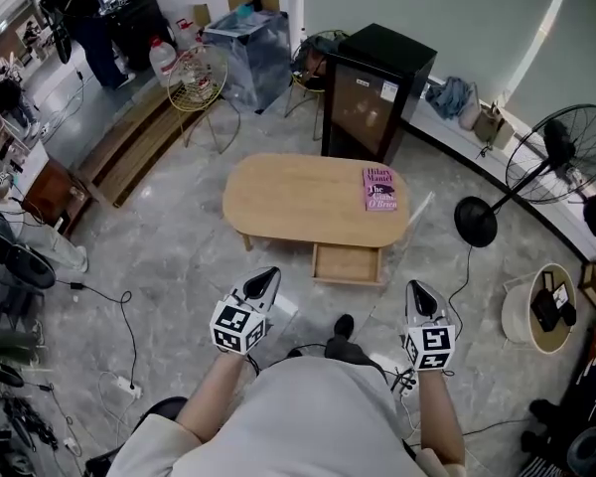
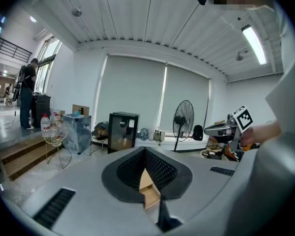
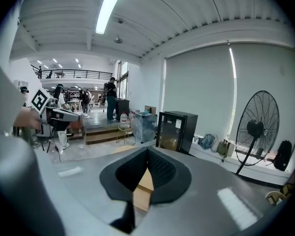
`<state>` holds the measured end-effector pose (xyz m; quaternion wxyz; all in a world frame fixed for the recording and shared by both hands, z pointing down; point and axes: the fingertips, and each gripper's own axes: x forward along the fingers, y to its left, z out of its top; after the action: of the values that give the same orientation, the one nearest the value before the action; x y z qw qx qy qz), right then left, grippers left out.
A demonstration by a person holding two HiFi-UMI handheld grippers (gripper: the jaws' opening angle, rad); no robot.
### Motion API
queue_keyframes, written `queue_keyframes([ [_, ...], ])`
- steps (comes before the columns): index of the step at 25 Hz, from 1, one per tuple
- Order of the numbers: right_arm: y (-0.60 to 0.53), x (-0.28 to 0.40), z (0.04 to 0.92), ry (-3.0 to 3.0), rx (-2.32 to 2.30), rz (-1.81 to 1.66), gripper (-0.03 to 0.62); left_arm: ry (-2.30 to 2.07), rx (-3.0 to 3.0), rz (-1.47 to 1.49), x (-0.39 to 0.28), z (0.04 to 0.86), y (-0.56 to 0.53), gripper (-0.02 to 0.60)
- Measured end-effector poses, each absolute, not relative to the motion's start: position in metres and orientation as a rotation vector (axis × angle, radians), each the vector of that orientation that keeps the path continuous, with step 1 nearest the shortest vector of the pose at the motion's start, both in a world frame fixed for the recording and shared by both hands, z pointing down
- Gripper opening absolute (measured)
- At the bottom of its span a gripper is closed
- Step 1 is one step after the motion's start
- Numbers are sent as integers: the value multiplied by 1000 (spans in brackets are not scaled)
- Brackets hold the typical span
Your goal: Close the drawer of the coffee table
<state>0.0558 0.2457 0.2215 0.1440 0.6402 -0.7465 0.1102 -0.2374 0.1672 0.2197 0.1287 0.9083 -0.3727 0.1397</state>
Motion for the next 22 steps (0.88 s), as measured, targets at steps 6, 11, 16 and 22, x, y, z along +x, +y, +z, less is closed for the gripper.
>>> queue_keyframes([
  [6,202,99,242,-2171,1819,363,11,-1107,2615,416,-197,230,133,6],
  [11,165,130,253,-2191,1789,396,11,-1141,2573,447,-173,241,108,6],
  [16,138,146,272,-2221,1726,437,11,-1182,2532,484,-158,252,91,6],
  [22,112,162,299,-2242,1651,519,11,-1225,2482,513,-139,266,68,6],
])
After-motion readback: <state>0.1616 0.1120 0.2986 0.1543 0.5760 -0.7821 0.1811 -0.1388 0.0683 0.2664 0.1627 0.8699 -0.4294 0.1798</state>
